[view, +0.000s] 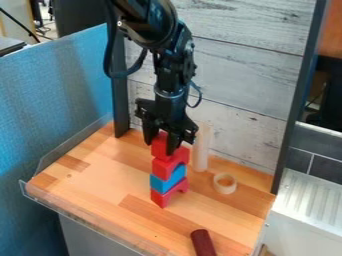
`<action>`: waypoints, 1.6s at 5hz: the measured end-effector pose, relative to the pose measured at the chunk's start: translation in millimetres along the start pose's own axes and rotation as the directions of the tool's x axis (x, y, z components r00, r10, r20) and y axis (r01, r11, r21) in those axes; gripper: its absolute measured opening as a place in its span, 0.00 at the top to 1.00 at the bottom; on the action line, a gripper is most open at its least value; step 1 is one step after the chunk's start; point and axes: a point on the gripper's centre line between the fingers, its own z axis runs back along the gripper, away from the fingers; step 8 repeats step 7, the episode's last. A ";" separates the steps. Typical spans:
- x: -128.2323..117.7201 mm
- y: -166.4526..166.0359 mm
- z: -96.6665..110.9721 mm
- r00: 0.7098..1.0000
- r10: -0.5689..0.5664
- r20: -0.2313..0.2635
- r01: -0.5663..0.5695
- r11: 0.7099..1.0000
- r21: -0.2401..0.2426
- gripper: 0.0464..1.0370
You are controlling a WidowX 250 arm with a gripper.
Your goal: Put the red cube on top of the red arch
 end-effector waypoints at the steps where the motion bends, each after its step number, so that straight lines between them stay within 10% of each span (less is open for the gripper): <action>1: 1.6 0.8 0.0 1.000 0.003 0.010 -0.003 1.000 0.005 0.47; 5: 2.5 -7.8 -1.3 1.000 -0.011 0.024 0.011 1.000 -0.003 0.47; 7: 1.1 -9.1 -2.1 0.999 -0.033 0.019 0.033 0.999 0.005 0.12; 8: 1.1 -9.1 -2.1 0.999 -0.033 0.019 0.033 0.999 0.005 0.12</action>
